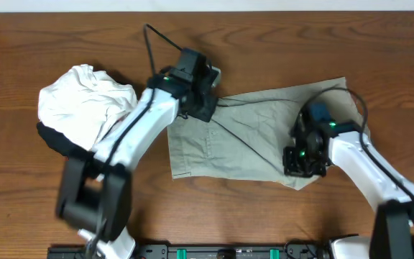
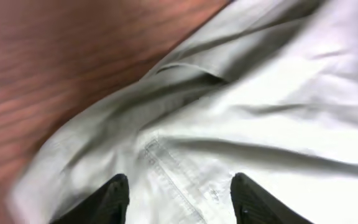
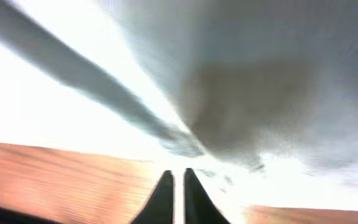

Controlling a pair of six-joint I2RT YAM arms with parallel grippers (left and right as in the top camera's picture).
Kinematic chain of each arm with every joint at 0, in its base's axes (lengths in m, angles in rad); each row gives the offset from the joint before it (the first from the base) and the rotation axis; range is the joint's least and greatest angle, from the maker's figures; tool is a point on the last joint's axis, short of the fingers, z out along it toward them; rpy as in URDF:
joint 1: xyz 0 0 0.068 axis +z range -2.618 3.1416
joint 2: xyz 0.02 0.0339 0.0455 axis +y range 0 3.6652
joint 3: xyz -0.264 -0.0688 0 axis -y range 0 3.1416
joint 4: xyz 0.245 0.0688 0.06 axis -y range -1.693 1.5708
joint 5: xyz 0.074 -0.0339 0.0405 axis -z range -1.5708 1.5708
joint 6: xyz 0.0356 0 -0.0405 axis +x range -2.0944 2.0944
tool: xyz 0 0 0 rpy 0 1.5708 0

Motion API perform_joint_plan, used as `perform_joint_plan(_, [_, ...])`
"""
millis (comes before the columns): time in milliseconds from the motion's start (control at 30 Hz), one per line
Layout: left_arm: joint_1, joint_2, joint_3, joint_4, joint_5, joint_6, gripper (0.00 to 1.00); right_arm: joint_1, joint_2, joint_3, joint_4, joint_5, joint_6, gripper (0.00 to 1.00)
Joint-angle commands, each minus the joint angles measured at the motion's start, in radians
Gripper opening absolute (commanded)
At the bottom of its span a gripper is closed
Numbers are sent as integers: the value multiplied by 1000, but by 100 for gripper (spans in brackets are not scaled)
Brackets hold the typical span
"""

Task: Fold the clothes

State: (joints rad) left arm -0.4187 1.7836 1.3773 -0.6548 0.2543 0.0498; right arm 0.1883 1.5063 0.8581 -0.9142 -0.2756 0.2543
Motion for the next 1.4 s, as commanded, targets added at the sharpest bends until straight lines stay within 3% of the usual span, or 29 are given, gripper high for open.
perform_joint_plan(0, [20,-79,24,-85,-21,-150,57,-8,-65,35,12,-29,-43,30])
perform_joint_plan(33, [32,-90,24,-129,-26,-190,57,-10,-76,38,14,-29,-43,41])
perform_joint_plan(133, [74,-95,20,-258,-40,-291,57,-13,-93,40,17,-29,-43,58])
perform_joint_plan(233, [124,-88,-29,-319,-38,-344,57,-13,-94,40,14,-29,-43,67])
perform_joint_plan(500, [251,-85,-246,-262,111,-349,61,-13,-94,40,17,-29,-44,68])
perform_joint_plan(700, [317,-80,-394,-84,237,-242,72,-13,-94,40,13,-29,-62,67])
perform_joint_plan(867, [351,-64,-505,64,389,-122,77,-13,-94,40,17,-29,-63,66])
perform_joint_plan(1133, [267,-25,-522,159,389,-77,78,-13,-94,40,44,-47,-69,65])
perform_joint_plan(1367, [234,108,-523,259,394,-146,76,-13,-94,40,43,-76,-68,63])
